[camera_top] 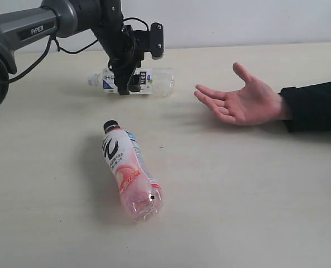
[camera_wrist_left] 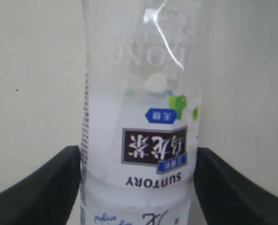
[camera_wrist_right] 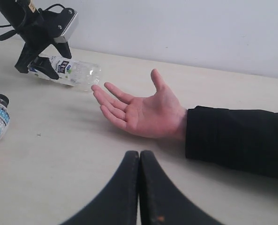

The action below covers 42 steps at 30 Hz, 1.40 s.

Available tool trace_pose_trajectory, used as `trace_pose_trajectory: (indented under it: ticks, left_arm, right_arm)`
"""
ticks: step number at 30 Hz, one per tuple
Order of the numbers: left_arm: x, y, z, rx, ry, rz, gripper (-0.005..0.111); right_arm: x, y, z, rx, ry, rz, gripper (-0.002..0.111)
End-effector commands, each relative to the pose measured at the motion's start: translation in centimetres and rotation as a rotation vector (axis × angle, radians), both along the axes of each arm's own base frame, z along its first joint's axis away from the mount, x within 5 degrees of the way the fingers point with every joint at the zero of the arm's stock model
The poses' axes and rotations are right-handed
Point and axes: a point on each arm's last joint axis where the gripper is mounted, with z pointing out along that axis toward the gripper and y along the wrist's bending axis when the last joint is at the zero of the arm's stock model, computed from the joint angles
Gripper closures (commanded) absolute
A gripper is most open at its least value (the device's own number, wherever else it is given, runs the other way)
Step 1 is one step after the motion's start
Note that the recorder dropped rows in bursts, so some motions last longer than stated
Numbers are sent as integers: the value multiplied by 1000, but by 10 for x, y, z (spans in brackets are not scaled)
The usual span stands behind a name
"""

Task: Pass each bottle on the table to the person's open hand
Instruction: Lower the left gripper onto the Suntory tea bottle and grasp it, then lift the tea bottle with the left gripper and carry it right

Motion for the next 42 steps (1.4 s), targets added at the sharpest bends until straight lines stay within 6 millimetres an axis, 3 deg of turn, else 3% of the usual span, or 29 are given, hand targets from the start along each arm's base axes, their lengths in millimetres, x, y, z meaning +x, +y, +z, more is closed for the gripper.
trace_pose_trajectory:
  ticks: [1, 4, 8, 10, 11, 14, 15, 20, 27, 34, 39, 42]
  left_arm:
    - [-1, -5, -10, -5, 12, 10, 31]
    - [-1, -5, -10, 5, 7, 11, 26]
    - [-1, -5, -11, 5, 9, 11, 29]
    - [-1, -4, -8, 9, 4, 10, 49]
    - [-1, -5, -2, 16, -12, 5, 67]
    - [-2, -6, 18, 20, -52, -5, 102]
    - [-3, -7, 24, 17, -64, -9, 106]
    - [-17, -20, 68, 22, -111, 4, 105]
    - [-62, -47, 116, 298, -111, -40, 107]
    - [-89, -69, 152, 256, -206, 96, 107]
    - [-126, -85, 169, 241, -202, 44, 107]
    - [-152, -96, 168, 305, -220, -5, 107]
  right_arm:
    - [0, 1, 1, 9, -28, 8, 108]
    - [0, 1, 2, 10, -32, 9, 108]
    - [0, 1, 2, 10, -32, 9, 108]
    - [0, 1, 2, 10, -32, 9, 108]
    - [0, 1, 2, 10, -32, 9, 108]
    - [0, 1, 2, 10, -32, 9, 108]
    - [0, 1, 2, 10, -32, 9, 108]
    - [0, 1, 2, 10, -32, 9, 108]
    - [0, 1, 2, 10, -32, 9, 108]
    - [0, 1, 2, 9, -32, 10, 108]
    - [0, 1, 2, 10, -32, 9, 108]
    - [0, 1, 2, 10, -32, 9, 108]
